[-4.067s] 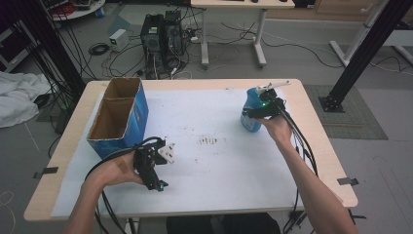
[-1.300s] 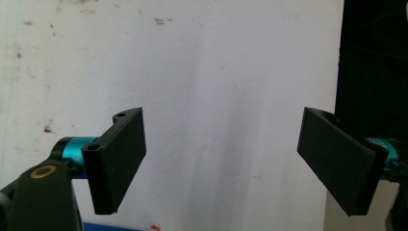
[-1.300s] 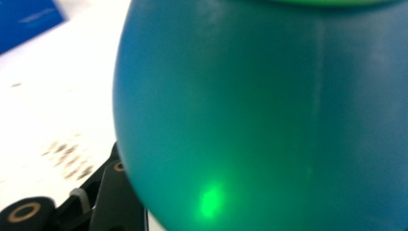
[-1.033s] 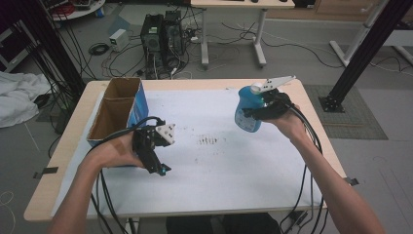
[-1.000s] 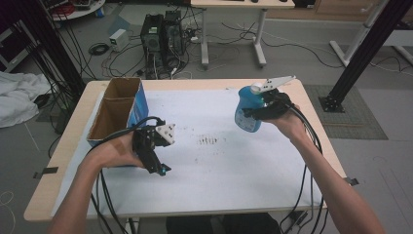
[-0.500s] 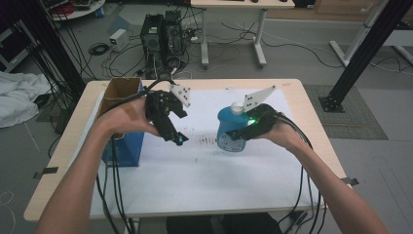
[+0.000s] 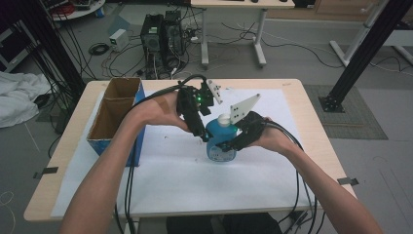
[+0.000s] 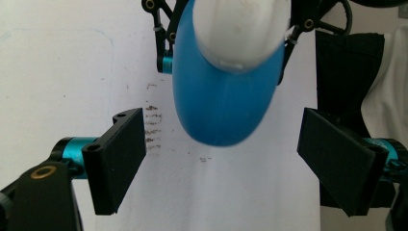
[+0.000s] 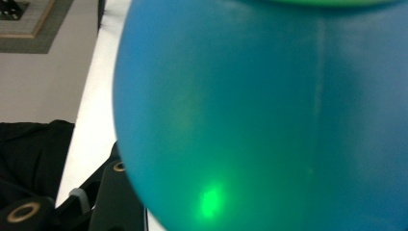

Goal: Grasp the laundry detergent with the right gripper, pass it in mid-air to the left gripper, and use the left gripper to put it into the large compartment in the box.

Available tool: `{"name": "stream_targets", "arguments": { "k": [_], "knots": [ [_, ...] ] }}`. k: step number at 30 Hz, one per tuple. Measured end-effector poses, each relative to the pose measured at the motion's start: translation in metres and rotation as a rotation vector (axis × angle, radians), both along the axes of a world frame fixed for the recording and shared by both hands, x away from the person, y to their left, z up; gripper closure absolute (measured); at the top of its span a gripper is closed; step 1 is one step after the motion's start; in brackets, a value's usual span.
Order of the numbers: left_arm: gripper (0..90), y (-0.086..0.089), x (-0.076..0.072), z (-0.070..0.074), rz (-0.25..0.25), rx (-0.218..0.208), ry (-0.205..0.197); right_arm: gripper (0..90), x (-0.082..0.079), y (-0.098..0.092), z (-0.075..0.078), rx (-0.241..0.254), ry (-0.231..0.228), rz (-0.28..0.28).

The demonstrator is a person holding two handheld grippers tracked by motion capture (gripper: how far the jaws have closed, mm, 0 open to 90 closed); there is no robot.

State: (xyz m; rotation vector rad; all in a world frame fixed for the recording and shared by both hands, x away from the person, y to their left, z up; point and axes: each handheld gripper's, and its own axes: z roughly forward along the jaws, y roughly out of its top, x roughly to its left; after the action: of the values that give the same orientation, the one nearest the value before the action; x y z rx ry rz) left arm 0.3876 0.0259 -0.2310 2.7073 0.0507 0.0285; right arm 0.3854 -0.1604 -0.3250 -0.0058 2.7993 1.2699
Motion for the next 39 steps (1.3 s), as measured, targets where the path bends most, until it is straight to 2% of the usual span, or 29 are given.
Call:
{"name": "stream_targets", "arguments": {
  "k": [1, 7, 11, 16, 18, 19, 20, 21, 24, 26, 28, 31, 32, 33, 35, 38, 39],
  "knots": [
    [17.3, -0.004, 0.001, -0.002, -0.01, 0.021, 0.0, 46.2, -0.003, 0.001, 0.001, -0.006, 0.03, -0.009],
    [17.4, -0.015, 0.0, -0.006, -0.016, 0.012, 0.002, 46.2, -0.002, 0.004, 0.001, -0.003, 0.02, 0.001],
    [17.6, -0.02, 0.001, -0.009, -0.044, 0.036, -0.001, 46.2, -0.003, 0.005, 0.0, 0.001, 0.02, -0.001],
    [17.7, -0.024, 0.0, -0.015, -0.028, 0.008, 0.003, 46.2, -0.003, 0.006, -0.001, -0.006, 0.023, 0.001],
    [17.9, -0.024, 0.0, -0.015, -0.034, 0.015, 0.003, 46.2, -0.003, 0.007, -0.002, -0.007, 0.023, 0.001],
    [18.1, -0.024, 0.001, -0.015, -0.051, 0.026, 0.0, 46.2, -0.004, 0.007, -0.001, -0.001, 0.039, -0.013],
    [18.2, -0.024, 0.001, -0.015, -0.051, 0.026, 0.0, 46.2, -0.003, 0.006, -0.001, 0.005, 0.042, 0.019],
    [18.3, -0.025, 0.0, -0.017, -0.027, 0.009, 0.005, 46.2, -0.003, 0.006, -0.001, -0.004, 0.052, 0.02],
    [20.7, -0.025, -0.001, -0.019, -0.027, 0.014, 0.008, 46.1, -0.003, 0.006, -0.002, 0.002, 0.043, 0.012],
    [20.7, -0.025, -0.001, -0.02, -0.029, 0.014, 0.006, 46.1, -0.003, 0.007, -0.002, -0.001, 0.058, 0.015],
    [24.5, -0.025, -0.001, -0.02, -0.033, 0.012, 0.004, 46.1, -0.003, 0.007, -0.003, -0.003, 0.053, 0.017],
    [24.6, -0.025, -0.002, -0.021, -0.033, 0.012, 0.01, 46.1, -0.003, 0.008, -0.004, -0.001, 0.055, 0.018],
    [24.8, -0.025, -0.002, -0.021, -0.035, 0.013, 0.005, 46.1, -0.003, 0.009, -0.005, -0.002, 0.025, -0.006],
    [24.9, -0.025, -0.002, -0.022, -0.033, 0.009, 0.01, 46.1, -0.002, 0.01, -0.007, -0.008, 0.011, 0.006],
    [25.0, -0.025, -0.002, -0.023, -0.032, 0.009, 0.01, 46.1, -0.003, 0.01, -0.007, -0.007, 0.018, -0.005],
    [28.5, -0.026, -0.003, -0.024, -0.033, 0.009, 0.004, 46.1, -0.001, 0.009, -0.006, -0.008, 0.01, 0.011],
    [28.5, -0.026, -0.003, -0.024, -0.029, 0.003, 0.002, 46.1, -0.003, 0.01, -0.007, 0.005, 0.031, -0.017]
  ]
}}
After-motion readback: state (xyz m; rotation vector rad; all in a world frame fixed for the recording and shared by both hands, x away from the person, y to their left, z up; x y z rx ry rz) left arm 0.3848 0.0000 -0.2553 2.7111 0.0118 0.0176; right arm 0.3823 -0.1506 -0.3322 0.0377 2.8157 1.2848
